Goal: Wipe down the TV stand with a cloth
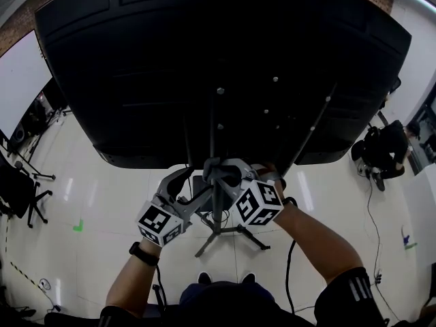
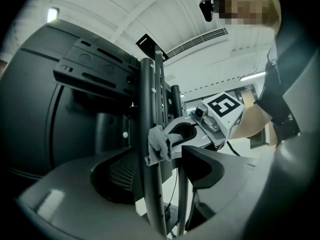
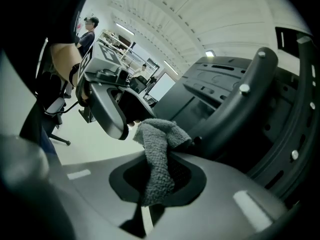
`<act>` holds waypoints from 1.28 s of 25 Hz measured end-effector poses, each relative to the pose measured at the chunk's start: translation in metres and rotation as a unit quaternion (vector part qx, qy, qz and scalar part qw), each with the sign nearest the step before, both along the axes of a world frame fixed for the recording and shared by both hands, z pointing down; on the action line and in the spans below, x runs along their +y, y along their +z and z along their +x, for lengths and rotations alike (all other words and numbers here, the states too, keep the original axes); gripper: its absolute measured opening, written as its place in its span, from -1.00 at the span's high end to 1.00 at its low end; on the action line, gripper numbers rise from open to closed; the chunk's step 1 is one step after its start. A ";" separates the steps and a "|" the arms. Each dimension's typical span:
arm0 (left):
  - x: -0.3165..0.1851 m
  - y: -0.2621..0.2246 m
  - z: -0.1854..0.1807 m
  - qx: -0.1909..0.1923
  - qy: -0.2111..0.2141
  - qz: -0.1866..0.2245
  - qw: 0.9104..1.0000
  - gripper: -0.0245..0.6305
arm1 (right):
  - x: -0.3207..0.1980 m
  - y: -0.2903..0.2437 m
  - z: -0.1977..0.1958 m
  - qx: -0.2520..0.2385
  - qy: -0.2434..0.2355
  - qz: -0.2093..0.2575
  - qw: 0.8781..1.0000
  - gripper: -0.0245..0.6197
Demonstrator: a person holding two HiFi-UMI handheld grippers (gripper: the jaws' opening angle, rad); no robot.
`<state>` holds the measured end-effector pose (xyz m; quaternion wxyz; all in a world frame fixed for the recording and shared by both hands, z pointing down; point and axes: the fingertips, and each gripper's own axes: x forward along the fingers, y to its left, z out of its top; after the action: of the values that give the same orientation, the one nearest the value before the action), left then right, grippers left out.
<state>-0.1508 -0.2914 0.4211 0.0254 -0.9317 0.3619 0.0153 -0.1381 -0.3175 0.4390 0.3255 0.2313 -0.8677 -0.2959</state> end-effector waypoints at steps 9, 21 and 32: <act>0.003 0.066 0.005 -0.007 0.006 -0.038 0.999 -0.01 | 0.003 0.071 -0.001 0.021 -0.012 -0.028 0.999 0.80; 0.005 0.161 0.008 0.008 -0.013 -0.110 0.994 -0.02 | 0.004 0.176 0.002 0.048 -0.013 -0.065 0.997 0.80; 0.007 0.265 0.017 0.002 -0.007 -0.184 0.983 -0.06 | 0.003 0.290 0.009 0.058 0.009 -0.126 0.990 0.80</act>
<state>-0.1342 -0.2844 0.6862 -0.1469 -0.9181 0.3649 -0.0493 -0.1292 -0.3141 0.7285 0.4050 0.1786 -0.8755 -0.1938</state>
